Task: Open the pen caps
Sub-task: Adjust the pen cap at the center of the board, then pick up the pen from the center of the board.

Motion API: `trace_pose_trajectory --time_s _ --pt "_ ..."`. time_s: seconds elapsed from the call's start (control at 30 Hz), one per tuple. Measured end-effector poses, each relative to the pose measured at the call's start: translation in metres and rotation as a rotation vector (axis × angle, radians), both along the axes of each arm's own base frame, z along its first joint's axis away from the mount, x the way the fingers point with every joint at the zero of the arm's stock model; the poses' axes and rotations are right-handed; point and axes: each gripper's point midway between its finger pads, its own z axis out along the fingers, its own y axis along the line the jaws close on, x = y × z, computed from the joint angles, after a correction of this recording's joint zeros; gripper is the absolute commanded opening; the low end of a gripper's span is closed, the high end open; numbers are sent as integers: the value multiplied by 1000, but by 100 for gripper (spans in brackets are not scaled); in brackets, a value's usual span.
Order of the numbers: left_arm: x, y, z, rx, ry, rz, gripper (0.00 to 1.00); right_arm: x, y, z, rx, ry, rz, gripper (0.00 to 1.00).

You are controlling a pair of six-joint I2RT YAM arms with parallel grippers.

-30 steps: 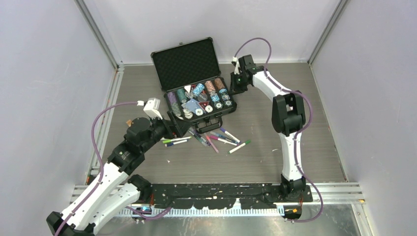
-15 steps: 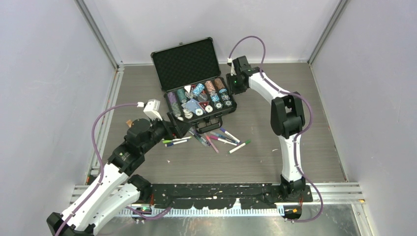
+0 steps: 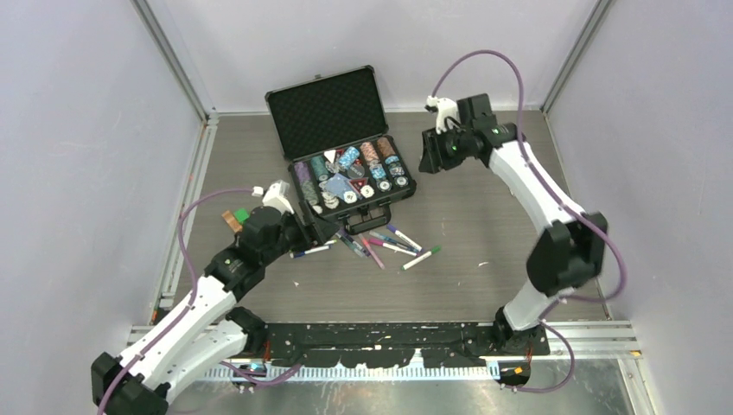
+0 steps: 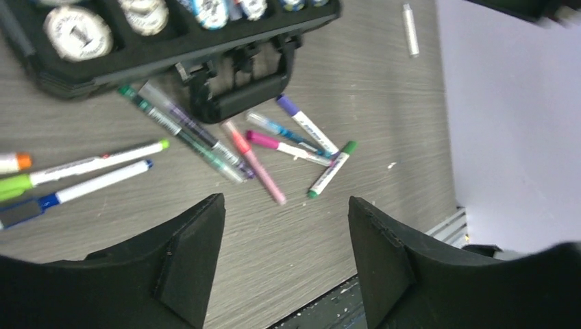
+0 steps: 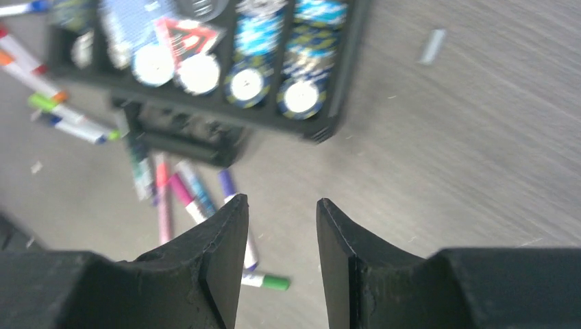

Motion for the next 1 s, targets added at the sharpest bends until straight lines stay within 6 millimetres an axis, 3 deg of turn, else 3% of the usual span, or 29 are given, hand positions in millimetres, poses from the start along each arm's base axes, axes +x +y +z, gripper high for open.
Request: trace_pose_trajectory --time_s 0.13,0.23,0.3,0.4,0.5,0.63,0.8,1.0 --pt "2 6 -37 65 151 65 53 -66 7 22 118 -21 141 50" --pt "2 11 -72 149 302 118 51 -112 8 20 190 -27 219 51" --pt "1 12 -91 212 377 150 50 -129 3 13 219 -16 233 51" --pt "-1 7 -109 341 465 199 43 -126 -9 8 265 -9 188 50" --pt "8 -7 -109 439 491 242 40 -117 -18 0 326 -15 144 50" --pt "23 -22 -115 501 491 281 38 -120 -17 -5 365 10 133 50" --pt "20 0 -136 583 534 409 33 -121 -14 -1 386 7 150 50" --pt "7 31 -149 502 576 635 33 -122 -13 0 390 8 155 50"
